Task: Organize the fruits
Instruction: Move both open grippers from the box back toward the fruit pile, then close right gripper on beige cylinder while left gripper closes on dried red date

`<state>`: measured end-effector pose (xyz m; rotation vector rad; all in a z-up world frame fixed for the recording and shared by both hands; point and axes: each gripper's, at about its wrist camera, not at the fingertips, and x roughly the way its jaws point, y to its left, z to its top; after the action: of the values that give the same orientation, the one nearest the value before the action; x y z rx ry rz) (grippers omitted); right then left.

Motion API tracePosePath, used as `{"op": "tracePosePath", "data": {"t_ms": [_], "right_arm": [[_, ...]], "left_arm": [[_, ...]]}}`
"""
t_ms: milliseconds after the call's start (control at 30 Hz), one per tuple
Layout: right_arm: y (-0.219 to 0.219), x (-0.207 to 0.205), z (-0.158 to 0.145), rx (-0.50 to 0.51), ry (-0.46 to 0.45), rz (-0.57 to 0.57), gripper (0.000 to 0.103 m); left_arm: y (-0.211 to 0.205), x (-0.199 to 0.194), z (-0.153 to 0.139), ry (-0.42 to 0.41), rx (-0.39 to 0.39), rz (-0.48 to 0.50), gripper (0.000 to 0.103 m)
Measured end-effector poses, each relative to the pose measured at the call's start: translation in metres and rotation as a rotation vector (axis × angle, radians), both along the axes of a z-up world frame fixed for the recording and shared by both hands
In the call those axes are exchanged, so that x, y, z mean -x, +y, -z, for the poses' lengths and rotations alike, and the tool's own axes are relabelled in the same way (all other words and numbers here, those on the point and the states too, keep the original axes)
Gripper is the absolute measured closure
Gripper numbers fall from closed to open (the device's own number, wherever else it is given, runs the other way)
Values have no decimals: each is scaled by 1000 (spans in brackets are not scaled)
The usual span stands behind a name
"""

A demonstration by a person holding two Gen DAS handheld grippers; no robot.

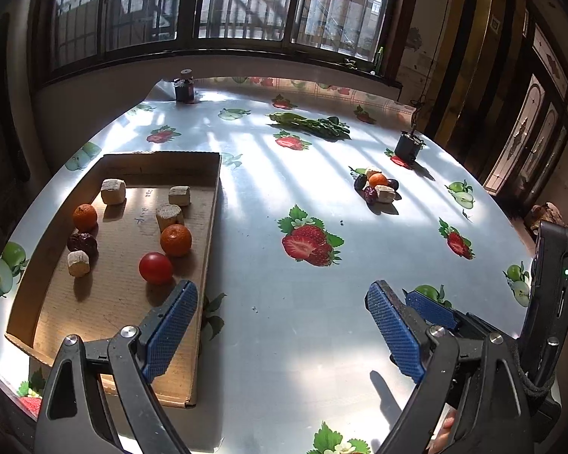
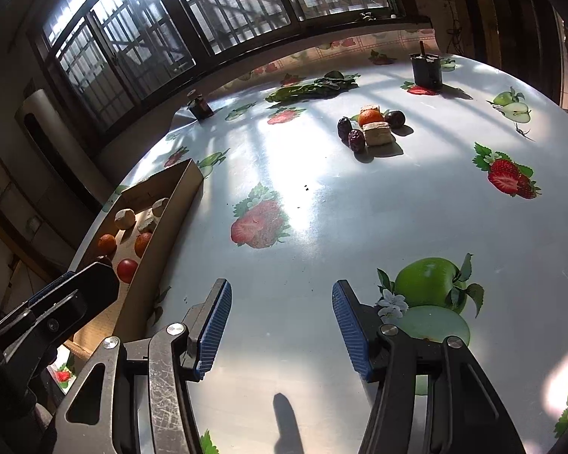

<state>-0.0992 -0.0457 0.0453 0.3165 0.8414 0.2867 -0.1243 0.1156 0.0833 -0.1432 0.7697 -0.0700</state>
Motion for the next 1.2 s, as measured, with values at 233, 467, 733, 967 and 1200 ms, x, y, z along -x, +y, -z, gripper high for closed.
{"op": "tracePosePath", "data": {"t_ms": [233, 467, 733, 967, 1200], "right_arm": [[-1, -6, 10, -9, 23, 10, 39], [-1, -10, 15, -13, 68, -12, 39], [-27, -11, -35, 168, 36, -81, 39], [-83, -58, -74, 291, 7, 42, 38], [-124, -97, -67, 347, 41, 134, 37]], "left_arm": [[3, -3, 2, 4, 7, -1, 12], [5, -13, 2, 14, 16, 5, 12], [-11, -35, -45, -71, 6, 59, 12], [-51, -80, -73, -83, 134, 137, 12], [-74, -134, -32, -97, 126, 125, 12]]}}
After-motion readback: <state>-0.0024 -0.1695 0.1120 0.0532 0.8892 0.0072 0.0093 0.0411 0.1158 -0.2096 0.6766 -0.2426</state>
